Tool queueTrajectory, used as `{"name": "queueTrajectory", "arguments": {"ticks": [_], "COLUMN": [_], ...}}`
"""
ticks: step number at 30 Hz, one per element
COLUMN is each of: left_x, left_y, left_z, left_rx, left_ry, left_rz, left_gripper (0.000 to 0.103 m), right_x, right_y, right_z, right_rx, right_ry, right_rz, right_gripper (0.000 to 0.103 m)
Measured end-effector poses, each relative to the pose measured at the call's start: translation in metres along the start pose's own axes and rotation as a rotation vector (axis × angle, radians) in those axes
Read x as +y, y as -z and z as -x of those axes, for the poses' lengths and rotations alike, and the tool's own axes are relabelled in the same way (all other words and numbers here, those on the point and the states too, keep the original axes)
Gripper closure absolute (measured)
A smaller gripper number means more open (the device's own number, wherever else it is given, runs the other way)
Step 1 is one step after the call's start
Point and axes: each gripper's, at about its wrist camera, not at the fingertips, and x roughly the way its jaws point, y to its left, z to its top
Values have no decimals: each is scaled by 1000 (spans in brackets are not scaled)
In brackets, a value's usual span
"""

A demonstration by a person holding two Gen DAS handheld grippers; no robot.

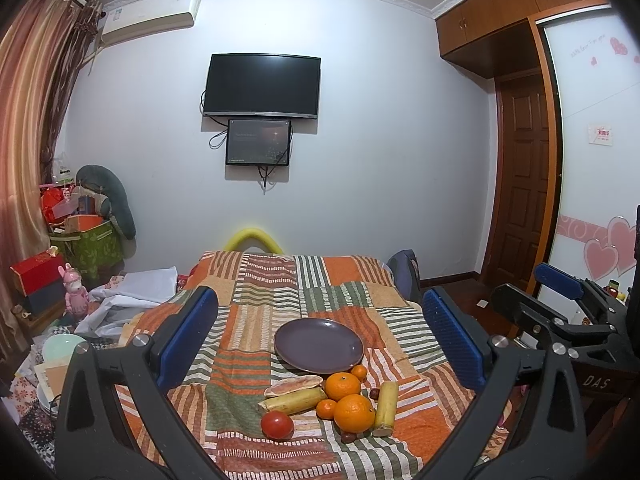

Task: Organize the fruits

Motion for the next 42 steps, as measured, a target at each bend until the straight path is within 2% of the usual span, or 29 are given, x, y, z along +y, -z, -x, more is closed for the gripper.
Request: {"name": "queueTrajectory", "arguments": {"ticks": [24, 30, 33, 36, 38, 42], "left_x": [2, 12, 19, 26, 34, 48], "left_y": [4, 10, 16, 23, 30, 46], "left_z": [-6, -21, -34, -49, -60, -81], "left_rx": [12, 61, 95, 143, 194, 271], "left_ry": [13, 20, 4, -11, -7, -14], "left_rz": [0, 15, 15, 21, 41, 63], "left_gripper": [0, 0, 1, 11, 19, 24], "right_x": [-4, -9, -15, -15, -18, -20], "right_y": [5, 14, 22, 31, 42, 62], "right_z": [-5, -21, -36, -51, -66, -87], "right_rx": [25, 75, 122, 187, 254, 359], "right_ry": [2, 1, -7, -9, -16, -37], "right_rz": [-4, -19, -20, -16, -18, -18], "right_gripper": [0, 0, 0, 0, 7, 14]}}
